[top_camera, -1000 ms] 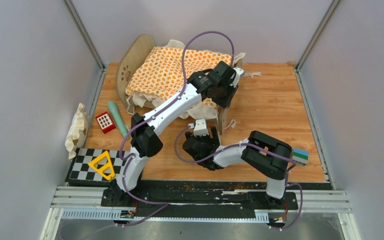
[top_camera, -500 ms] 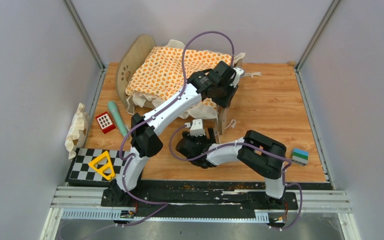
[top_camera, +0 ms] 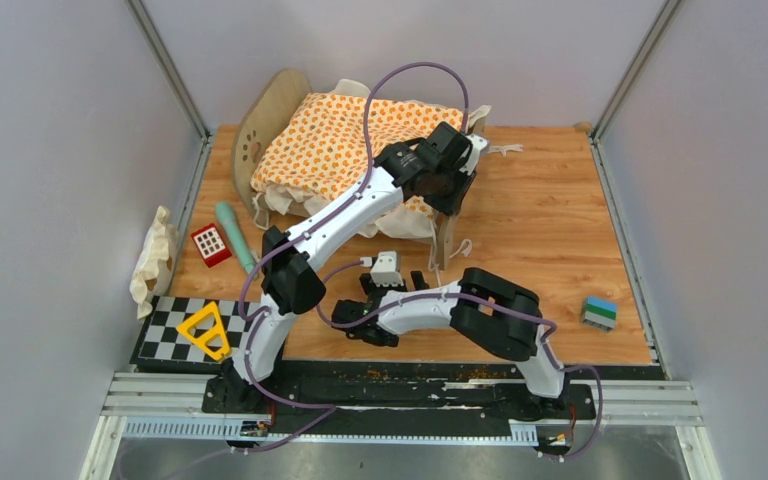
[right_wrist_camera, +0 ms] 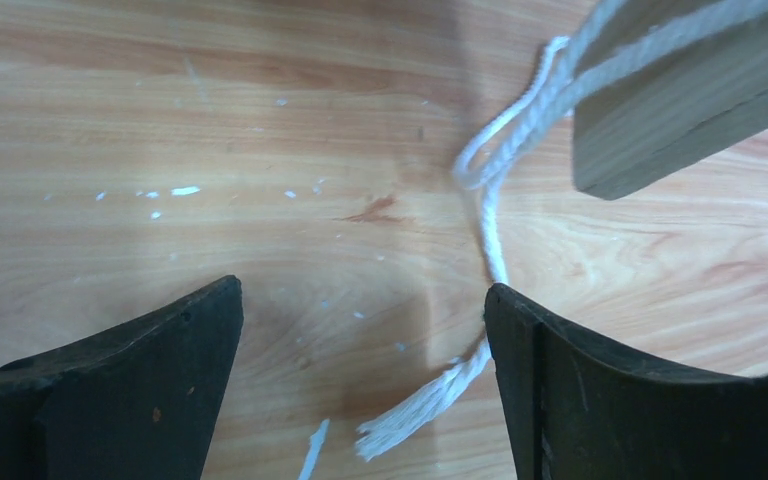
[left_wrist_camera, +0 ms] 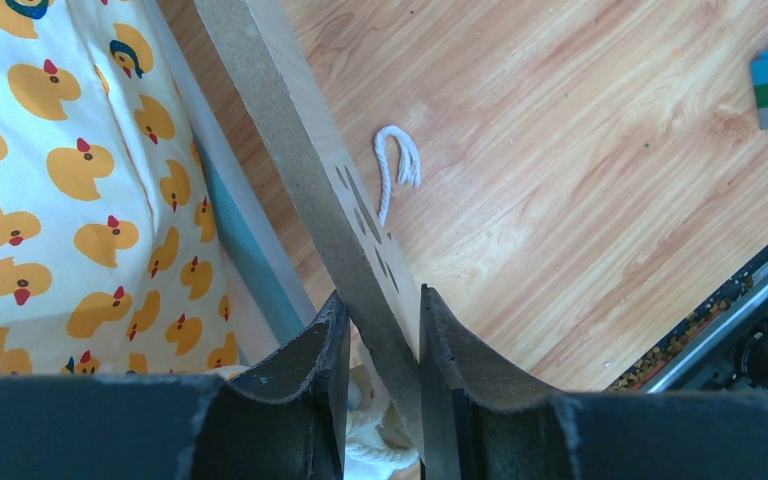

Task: Set up the pet bed
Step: Cross the ropes on the bed frame.

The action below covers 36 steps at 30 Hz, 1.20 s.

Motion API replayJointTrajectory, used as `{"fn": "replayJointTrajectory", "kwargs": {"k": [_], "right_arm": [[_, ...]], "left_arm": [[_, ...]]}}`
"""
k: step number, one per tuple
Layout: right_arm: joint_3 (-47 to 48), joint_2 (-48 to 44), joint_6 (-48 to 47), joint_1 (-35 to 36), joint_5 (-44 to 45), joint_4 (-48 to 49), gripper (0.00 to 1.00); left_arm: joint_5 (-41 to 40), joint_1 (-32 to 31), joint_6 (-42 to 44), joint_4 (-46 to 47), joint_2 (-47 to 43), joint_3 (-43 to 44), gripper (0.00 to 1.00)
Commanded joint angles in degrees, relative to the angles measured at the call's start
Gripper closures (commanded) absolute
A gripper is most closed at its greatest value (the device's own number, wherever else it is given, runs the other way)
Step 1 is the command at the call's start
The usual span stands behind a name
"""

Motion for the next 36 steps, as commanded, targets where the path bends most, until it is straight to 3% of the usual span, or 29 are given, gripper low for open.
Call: {"fn": "replayJointTrajectory", "kwargs": {"k": [1, 4, 7, 21, 36], "right_arm": [[7.48, 5.40, 22.47, 0.46, 5.07, -29.43, 0.08], [10.60, 8.91, 33.43, 1.25, 7.12, -41.38, 0.06], [10.20, 9.86, 37.98, 1.30, 10.00, -44.75, 0.05], [8.36, 7.46, 41.66, 0.96, 16.57, -44.95, 0.04], [6.35, 4.30, 39.46, 8.29, 16.60, -45.42, 0.02]], "left_arm": [[2.26, 1.30, 6.76, 8.45, -4.76, 4.14, 1.00], [2.36, 1.27, 6.67, 8.52, -4.72, 4.09, 1.00], [2.46, 1.32, 6.53, 8.58, -4.52, 4.31, 1.00], [2.61, 1.28, 6.40, 8.63, -3.80, 4.42, 1.00], [3.11, 1.35, 7.29, 7.98, -3.61, 4.05, 1.00]]}}
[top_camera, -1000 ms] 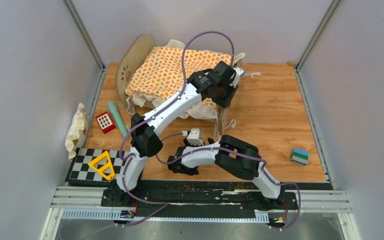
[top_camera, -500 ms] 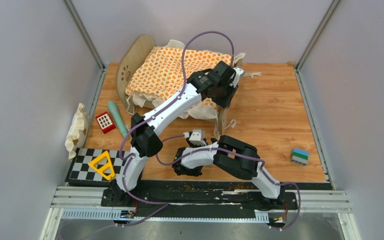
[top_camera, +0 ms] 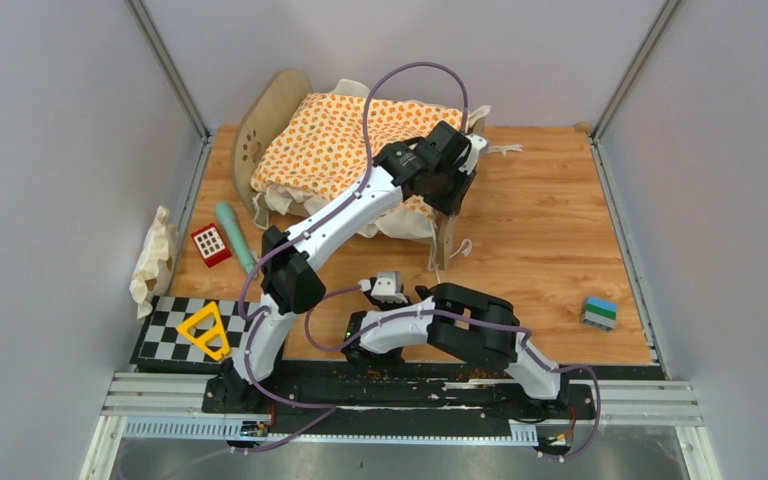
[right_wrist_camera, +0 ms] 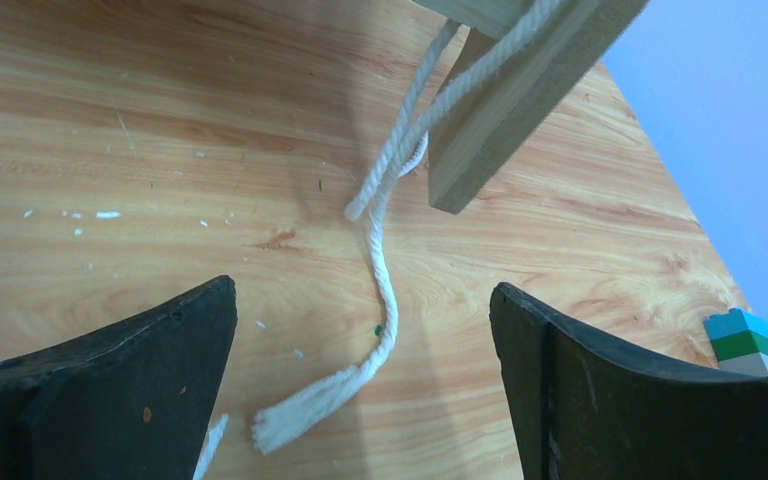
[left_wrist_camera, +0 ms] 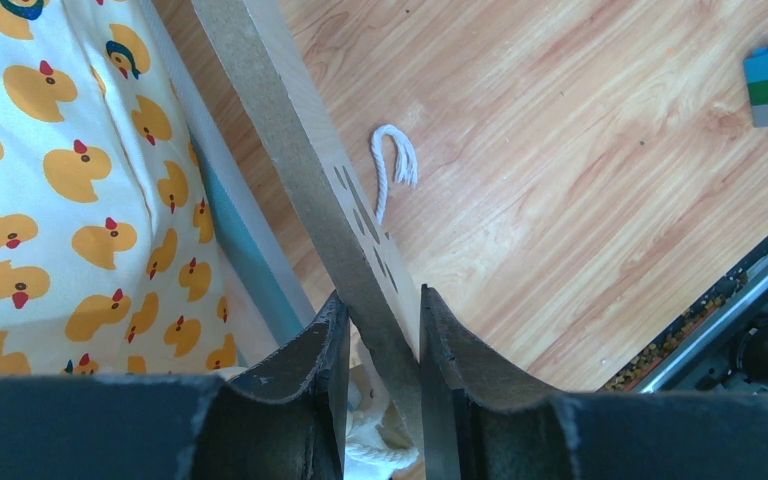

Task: Set up the pet bed
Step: Cross the ropes on the bed frame.

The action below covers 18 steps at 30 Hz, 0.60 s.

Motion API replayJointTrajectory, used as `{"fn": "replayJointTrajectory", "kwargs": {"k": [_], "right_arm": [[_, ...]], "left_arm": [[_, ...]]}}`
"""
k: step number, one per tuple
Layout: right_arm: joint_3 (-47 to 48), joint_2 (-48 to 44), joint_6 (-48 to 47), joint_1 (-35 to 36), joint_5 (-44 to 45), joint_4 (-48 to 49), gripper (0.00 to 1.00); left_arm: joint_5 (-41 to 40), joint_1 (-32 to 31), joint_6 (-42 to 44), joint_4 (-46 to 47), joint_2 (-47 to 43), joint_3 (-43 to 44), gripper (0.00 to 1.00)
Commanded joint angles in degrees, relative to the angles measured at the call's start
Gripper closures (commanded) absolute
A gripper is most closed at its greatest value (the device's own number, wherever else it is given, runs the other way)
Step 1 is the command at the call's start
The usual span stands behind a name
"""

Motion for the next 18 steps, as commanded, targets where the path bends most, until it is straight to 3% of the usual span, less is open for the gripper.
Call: {"fn": "replayJointTrajectory", "kwargs": {"k": [1, 9, 14, 18], "right_arm": [[-3.55, -7.06, 0.12, 4.32, 0.91, -1.40, 0.02], [-14.06, -25.84, -2.77, 14.39, 2.99, -2.93, 0.03], [-15.75, -32.19, -4.18, 21.50, 5.06, -8.29, 0.02], [-17.79, -35.89, -10.71, 25.30, 4.02, -8.44, 0.02]], "left_arm": [[2.25, 1.11, 7.52, 7.89, -3.62, 4.07, 1.00], [2.28, 1.20, 8.40, 6.81, -3.73, 3.59, 1.00], [2.25, 1.27, 9.13, 6.02, -3.97, 3.27, 1.00], [2.45, 1.29, 9.26, 5.93, -4.19, 2.56, 1.00]]}}
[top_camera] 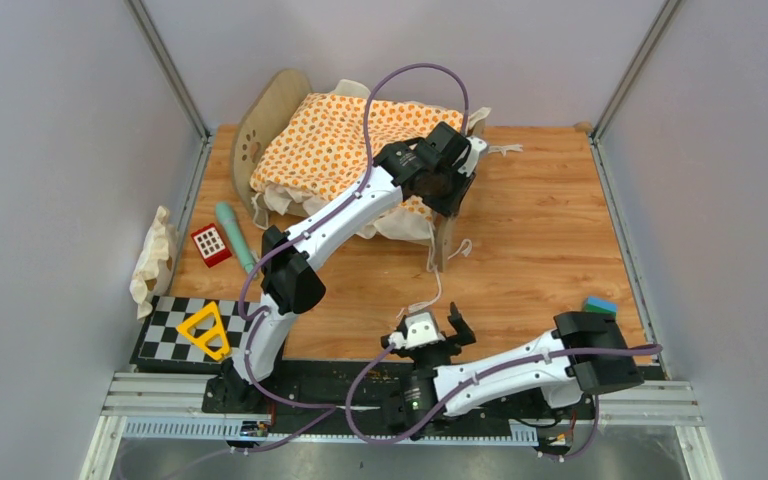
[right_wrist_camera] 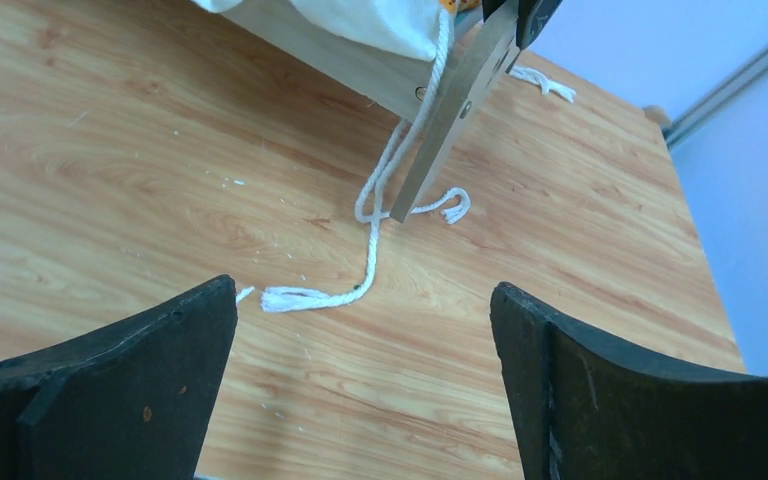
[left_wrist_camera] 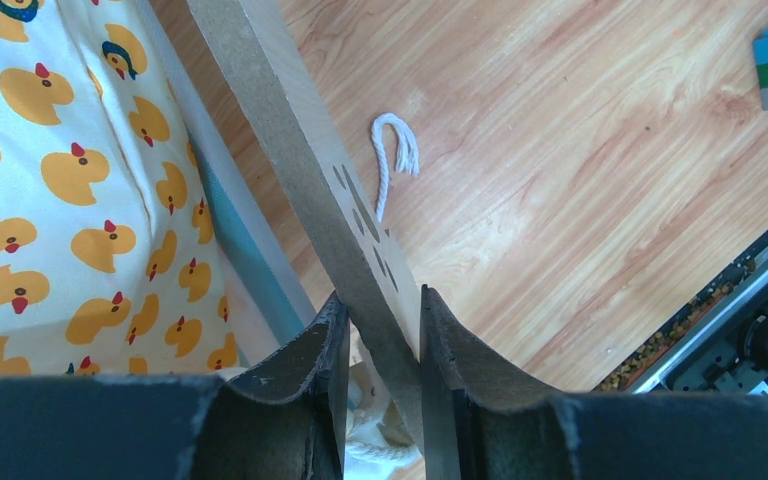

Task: Set up the pet bed
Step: Cross the ropes on the bed frame.

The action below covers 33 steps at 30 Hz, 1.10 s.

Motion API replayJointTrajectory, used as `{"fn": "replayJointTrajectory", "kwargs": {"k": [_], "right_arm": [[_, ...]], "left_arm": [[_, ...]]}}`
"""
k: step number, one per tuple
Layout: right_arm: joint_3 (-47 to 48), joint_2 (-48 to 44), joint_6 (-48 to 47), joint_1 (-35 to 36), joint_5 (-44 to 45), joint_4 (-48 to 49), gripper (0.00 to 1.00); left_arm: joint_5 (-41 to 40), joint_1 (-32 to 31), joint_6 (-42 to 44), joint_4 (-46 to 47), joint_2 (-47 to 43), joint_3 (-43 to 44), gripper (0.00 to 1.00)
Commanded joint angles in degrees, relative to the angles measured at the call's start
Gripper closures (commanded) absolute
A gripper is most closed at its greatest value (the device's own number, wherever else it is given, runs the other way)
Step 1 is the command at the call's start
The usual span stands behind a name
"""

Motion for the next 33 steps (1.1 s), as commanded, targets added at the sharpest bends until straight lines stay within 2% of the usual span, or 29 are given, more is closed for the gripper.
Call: {"fn": "replayJointTrajectory", "kwargs": {"k": [1, 4, 6, 7, 9, 10, 11, 14, 16, 18, 20, 22, 25, 28, 33], "right_arm": [[-2.94, -5.28, -7.45, 3.51, 1.28, -4.03, 0.02], [-3.04, -12.08, -15.68, 4.52, -2.92, -3.86, 0.02], [-1.58, -18.47, -29.04, 5.91, -6.30, 1.23, 0.02], [-1.41, -22.20, -40.85, 6.28, -9.41, 8.19, 0.02], [-5.00, -32.37, -69.81, 6.29, -21.74, 32.76, 0.03], [-7.48, -37.45, -78.68, 6.29, -28.06, 42.62, 0.04], [-9.52, -43.65, -82.49, 6.29, -31.22, 50.22, 0.02], [-12.24, -51.65, -86.65, 6.29, -34.71, 59.95, 0.00], [-12.19, -51.88, -86.65, 5.75, -29.37, 59.42, 0.00], [-11.18, -49.46, -82.50, 0.23, -27.34, 53.35, 0.00], [-11.37, -47.11, -78.59, -10.21, -39.55, 51.81, 0.00], [-16.74, -46.95, -77.18, -18.77, -48.64, 55.95, 0.00], [-23.40, -48.05, -74.51, -26.85, -53.91, 61.72, 0.00], [-28.08, -46.99, -73.18, -29.43, -52.62, 67.56, 0.00], [-32.07, -38.58, -72.49, -29.45, -45.98, 77.17, 0.00]], "left_arm": [[2.09, 1.27, 8.36, 7.00, -4.28, 2.29, 1.00], [1.98, 1.27, 8.61, 6.99, -4.46, 1.69, 1.00], [2.02, 1.27, 8.63, 7.13, -4.56, 1.24, 1.00], [2.13, 1.27, 8.63, 7.17, -4.59, 1.06, 1.00], [2.26, 1.27, 8.63, 7.22, -4.67, 0.60, 1.00], [2.36, 1.27, 8.63, 7.39, -4.82, 0.26, 1.00], [2.26, 1.29, 8.63, 7.53, -4.97, 0.03, 1.00], [1.81, 1.36, 9.03, 7.26, -5.35, -0.23, 1.00], [1.70, 1.43, 9.15, 7.26, -5.53, -0.40, 1.00], [1.82, 1.45, 9.15, 7.17, -5.44, -0.41, 1.00], [1.81, 1.44, 9.24, 7.15, -5.47, -0.41, 1.00], [1.83, 1.44, 9.32, 7.12, -5.34, -0.26, 1.00], [2.12, 1.62, 9.26, 7.25, -4.93, 0.62, 1.00], [2.96, 2.04, 8.23, 7.23, -3.70, 2.89, 1.00], [4.20, 2.06, 6.17, 8.89, -2.09, 6.00, 1.00]]}}
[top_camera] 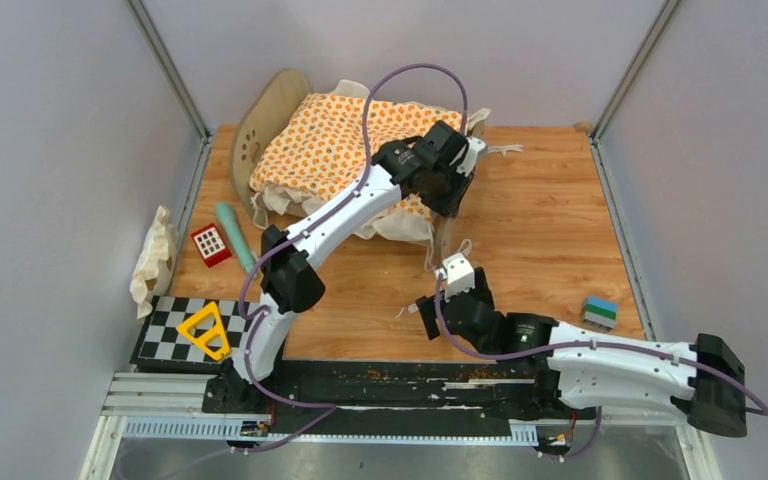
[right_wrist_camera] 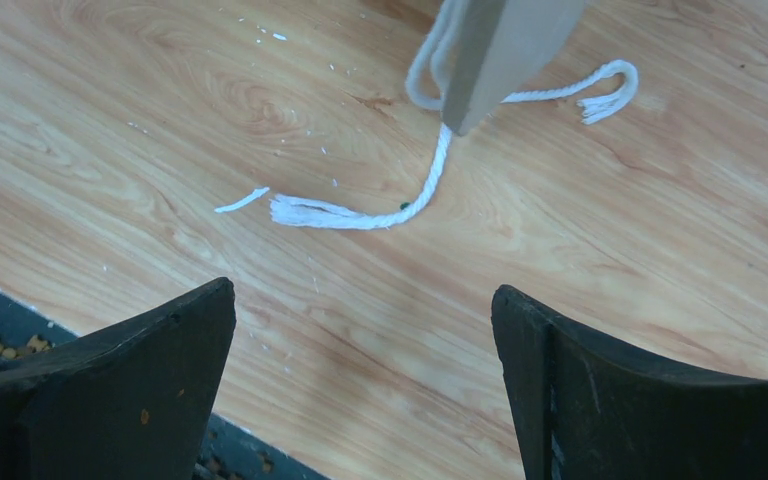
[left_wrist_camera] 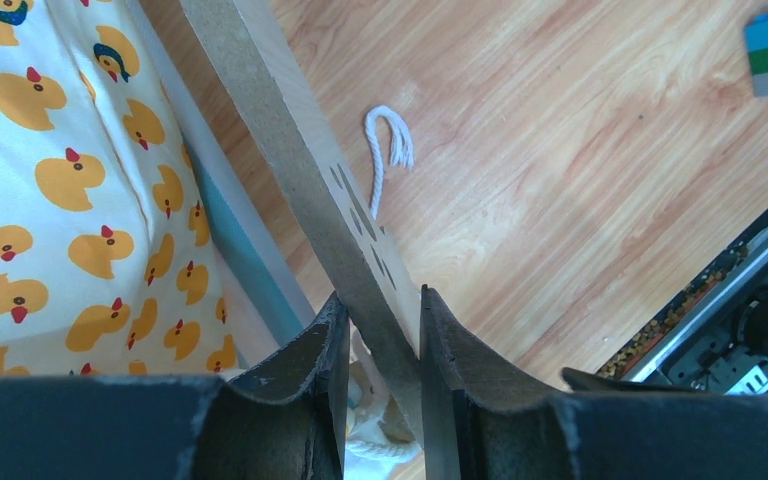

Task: Set up the pet bed
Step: Cross the ropes on the bed frame.

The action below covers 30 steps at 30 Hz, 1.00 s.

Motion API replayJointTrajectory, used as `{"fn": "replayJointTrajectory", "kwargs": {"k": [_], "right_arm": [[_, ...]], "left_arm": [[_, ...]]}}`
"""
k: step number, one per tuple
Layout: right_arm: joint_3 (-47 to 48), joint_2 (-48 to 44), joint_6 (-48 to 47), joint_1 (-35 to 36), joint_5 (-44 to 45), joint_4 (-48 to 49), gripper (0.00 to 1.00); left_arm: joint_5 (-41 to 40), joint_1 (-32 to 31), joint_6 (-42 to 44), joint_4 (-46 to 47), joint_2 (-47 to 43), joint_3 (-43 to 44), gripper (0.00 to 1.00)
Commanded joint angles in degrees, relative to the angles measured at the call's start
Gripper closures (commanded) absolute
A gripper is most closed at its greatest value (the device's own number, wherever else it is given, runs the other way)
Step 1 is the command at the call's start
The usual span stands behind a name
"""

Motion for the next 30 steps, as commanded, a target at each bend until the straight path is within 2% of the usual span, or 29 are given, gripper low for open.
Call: {"fn": "replayJointTrajectory", "kwargs": {"k": [1, 7, 13, 17, 30], "right_arm": [[-1.93, 7.86, 2.04, -0.21, 4.08, 14.97, 0.00], [-2.26, 21.26, 3.47, -0.18, 10.86, 26.94, 0.00], [3.02, 33.14, 1.95, -0.25, 18.20, 31.40, 0.00], [7.05, 41.36, 1.74, -1.12, 19.48, 32.52, 0.00], [12.67, 50.75, 0.13, -5.31, 17.90, 33.66, 0.00]], "left_arm": [[2.47, 1.73, 5.08, 10.08, -2.14, 6.62, 1.00], [2.73, 1.77, 4.64, 10.69, -1.55, 7.24, 1.00], [3.97, 1.77, 4.10, 11.60, -1.81, 7.28, 1.00], [3.81, 1.82, 4.61, 11.28, -2.08, 7.29, 1.00], [3.89, 1.99, 5.16, 10.90, -2.59, 7.19, 1.00]]}}
